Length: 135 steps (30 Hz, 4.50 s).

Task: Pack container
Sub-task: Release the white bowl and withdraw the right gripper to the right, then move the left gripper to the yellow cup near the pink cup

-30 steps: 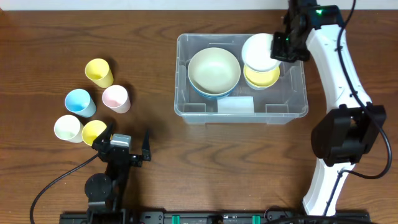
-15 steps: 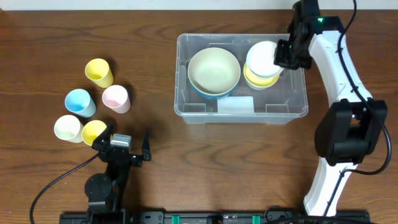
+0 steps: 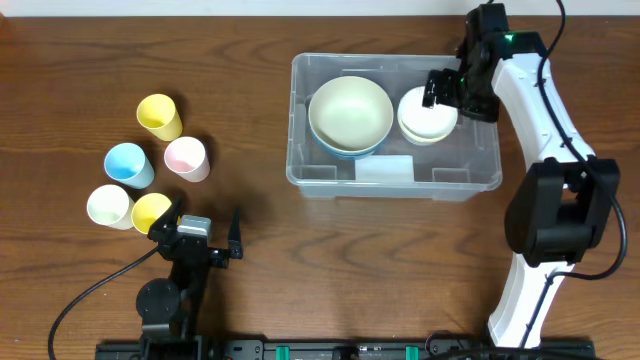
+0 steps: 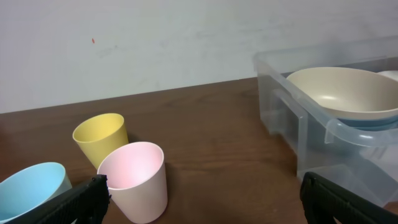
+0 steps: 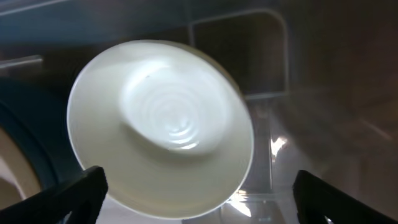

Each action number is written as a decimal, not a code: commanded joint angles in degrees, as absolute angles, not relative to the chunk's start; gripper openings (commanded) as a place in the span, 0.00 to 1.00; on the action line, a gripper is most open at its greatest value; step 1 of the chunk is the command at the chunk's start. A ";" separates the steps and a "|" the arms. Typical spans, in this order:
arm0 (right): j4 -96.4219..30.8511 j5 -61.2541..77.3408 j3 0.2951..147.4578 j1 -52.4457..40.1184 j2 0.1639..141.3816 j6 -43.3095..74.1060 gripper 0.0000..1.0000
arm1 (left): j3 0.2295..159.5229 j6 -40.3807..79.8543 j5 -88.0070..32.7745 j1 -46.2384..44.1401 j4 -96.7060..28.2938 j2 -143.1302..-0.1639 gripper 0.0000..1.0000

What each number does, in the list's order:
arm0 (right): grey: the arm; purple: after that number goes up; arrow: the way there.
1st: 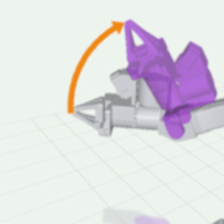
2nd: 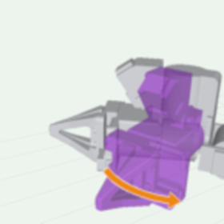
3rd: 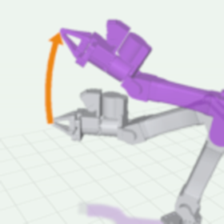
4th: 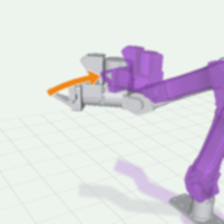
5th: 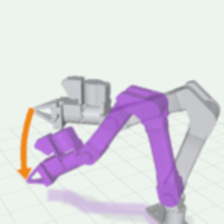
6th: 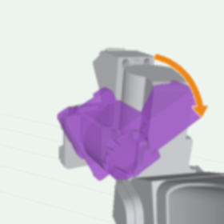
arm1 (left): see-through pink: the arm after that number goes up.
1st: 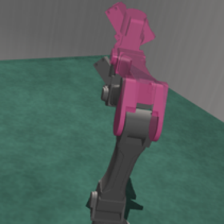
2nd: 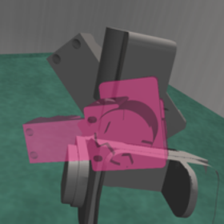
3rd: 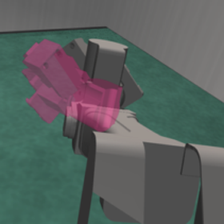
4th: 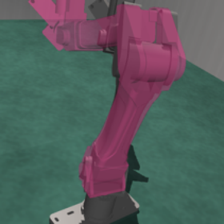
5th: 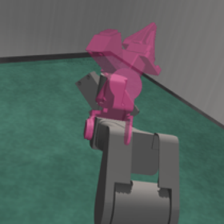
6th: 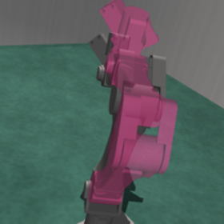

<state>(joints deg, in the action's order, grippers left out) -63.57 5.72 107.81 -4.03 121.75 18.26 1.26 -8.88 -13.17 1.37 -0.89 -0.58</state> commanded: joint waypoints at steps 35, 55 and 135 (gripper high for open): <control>-75.70 -15.59 106.59 14.33 105.78 41.43 0.99 | 0.23 -9.17 -13.93 1.58 -2.79 -0.23 0.98; -68.12 -13.06 91.48 14.61 105.78 42.83 0.99 | 0.23 -9.19 -13.93 1.58 -0.84 -0.23 0.98; -68.10 -11.94 91.48 14.61 105.78 42.81 0.99 | 73.78 23.05 4.34 10.87 -69.43 -94.63 0.98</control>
